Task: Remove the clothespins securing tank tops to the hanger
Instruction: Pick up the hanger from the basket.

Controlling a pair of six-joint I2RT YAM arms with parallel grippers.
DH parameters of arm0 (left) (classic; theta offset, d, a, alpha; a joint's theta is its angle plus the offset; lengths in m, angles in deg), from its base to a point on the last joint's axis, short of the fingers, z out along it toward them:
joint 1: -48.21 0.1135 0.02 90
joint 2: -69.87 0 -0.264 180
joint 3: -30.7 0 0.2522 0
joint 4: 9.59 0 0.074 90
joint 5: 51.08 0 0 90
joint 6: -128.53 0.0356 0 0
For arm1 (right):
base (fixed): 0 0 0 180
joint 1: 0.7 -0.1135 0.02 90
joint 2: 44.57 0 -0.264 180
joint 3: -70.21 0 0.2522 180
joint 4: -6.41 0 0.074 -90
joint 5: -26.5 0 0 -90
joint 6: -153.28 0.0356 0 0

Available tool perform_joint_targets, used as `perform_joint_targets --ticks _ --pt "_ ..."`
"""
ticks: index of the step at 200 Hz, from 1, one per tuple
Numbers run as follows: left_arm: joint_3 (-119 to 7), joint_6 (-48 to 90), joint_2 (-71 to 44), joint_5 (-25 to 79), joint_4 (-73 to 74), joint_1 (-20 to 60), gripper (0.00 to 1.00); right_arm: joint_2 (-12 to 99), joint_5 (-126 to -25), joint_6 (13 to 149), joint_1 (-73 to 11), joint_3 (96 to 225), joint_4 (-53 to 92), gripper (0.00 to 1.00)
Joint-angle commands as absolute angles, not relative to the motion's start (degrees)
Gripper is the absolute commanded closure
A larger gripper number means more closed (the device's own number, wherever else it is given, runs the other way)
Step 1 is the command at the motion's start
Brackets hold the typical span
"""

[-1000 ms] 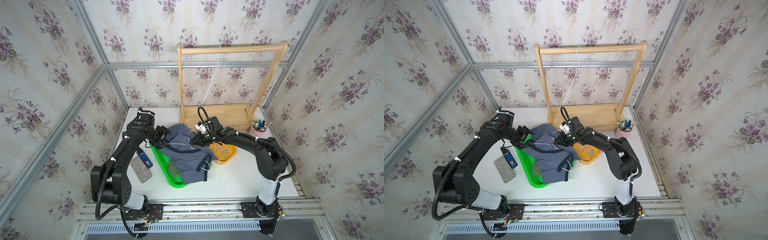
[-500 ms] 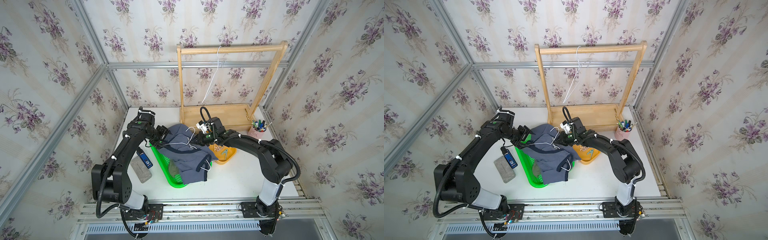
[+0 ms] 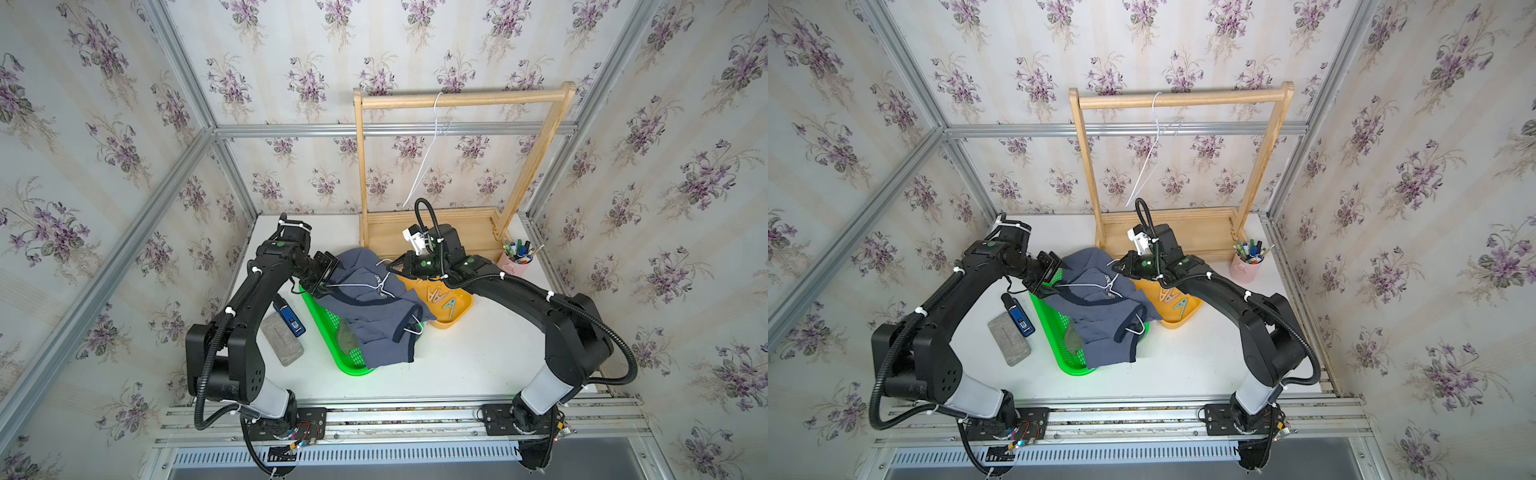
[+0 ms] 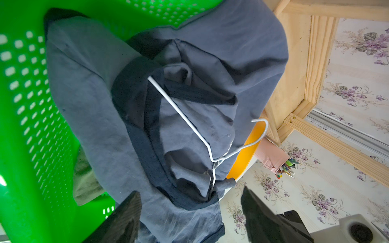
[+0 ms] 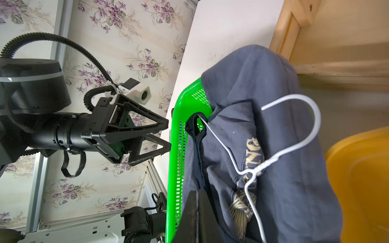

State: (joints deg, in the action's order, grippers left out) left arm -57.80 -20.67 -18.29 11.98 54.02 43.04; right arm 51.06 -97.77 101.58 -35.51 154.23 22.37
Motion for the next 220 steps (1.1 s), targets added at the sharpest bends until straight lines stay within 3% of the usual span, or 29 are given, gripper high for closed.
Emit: perform_joint_targets --ticks 1,10,36,54,110,220 --pt "-58.3 -20.4 -18.6 11.7 54.7 43.1 0.22 51.0 -96.3 100.5 -35.4 154.8 25.5 1.0" --pt "-58.6 -20.3 -18.6 11.6 54.7 43.2 0.22 51.8 -96.9 100.0 -35.4 155.3 27.2 0.99" --pt "-58.4 -20.1 -18.5 11.5 54.7 43.4 0.22 56.4 -100.2 99.4 -35.3 157.9 32.3 0.61" --pt "-58.2 -20.0 -18.4 11.2 54.7 43.5 0.22 58.5 -100.8 99.9 -35.2 158.3 32.8 0.51" --pt "-58.2 -19.9 -18.2 10.9 55.1 44.1 0.21 64.0 -102.2 105.2 -35.3 160.4 30.0 0.48" --pt "-58.6 -19.2 -18.7 10.6 56.0 44.3 0.22 68.2 -99.8 117.0 -35.2 157.5 10.4 0.48"
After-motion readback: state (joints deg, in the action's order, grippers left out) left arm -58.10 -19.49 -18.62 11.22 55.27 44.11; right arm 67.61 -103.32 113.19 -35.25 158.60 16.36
